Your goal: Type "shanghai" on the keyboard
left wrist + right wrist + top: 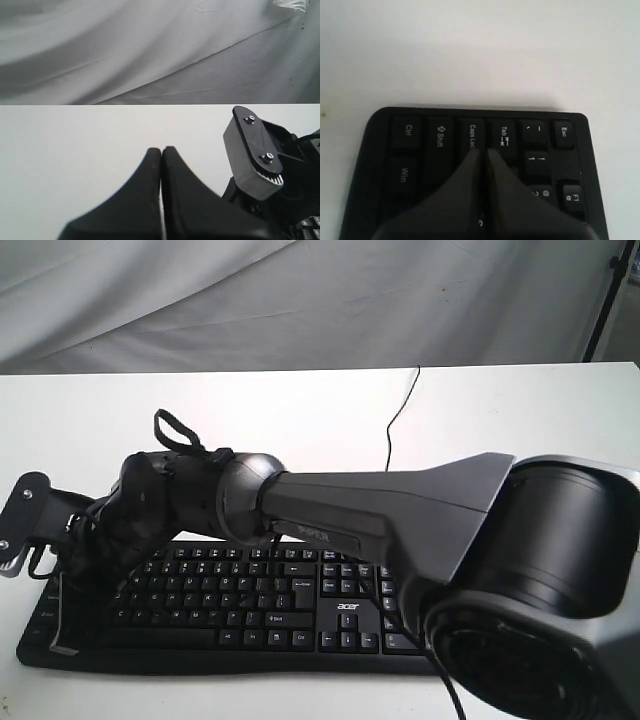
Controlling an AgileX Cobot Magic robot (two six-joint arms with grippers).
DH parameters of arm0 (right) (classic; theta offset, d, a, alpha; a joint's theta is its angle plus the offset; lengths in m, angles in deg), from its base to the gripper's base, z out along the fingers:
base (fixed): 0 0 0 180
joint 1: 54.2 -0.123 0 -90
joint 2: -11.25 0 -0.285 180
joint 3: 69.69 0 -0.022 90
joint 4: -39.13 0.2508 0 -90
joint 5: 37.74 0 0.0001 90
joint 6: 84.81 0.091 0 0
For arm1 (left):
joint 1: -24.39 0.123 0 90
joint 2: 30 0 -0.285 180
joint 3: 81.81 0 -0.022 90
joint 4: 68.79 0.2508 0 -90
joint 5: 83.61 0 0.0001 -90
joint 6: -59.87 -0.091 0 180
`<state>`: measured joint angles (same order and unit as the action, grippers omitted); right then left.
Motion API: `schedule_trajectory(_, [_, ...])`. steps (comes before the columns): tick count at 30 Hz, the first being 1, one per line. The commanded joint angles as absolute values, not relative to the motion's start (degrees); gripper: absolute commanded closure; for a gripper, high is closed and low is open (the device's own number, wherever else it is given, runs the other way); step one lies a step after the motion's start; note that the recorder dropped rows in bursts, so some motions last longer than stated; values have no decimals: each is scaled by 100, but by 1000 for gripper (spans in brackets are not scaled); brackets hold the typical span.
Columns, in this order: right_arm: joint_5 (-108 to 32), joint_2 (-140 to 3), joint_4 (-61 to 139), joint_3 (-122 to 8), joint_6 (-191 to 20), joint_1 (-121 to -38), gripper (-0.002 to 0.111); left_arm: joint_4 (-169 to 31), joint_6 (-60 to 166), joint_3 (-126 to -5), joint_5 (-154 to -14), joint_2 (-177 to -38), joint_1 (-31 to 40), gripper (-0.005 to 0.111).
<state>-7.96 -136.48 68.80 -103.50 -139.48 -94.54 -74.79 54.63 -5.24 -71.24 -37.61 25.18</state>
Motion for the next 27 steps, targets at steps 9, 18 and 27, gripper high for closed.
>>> schedule_trajectory(9, [-855,-13742,6974,-10391,-14006,-9476,108,-7502,5470,-521,-7139,-3779,2495,106])
schedule_trajectory(18, [-860,-13781,6952,-10391,-14006,-9476,108,-7502,5470,-521,-7139,-3779,2495,106])
schedule_trajectory(27, [-814,-13725,6805,-10391,-14006,-9476,108,-7502,5470,-521,-7139,-3779,2495,106])
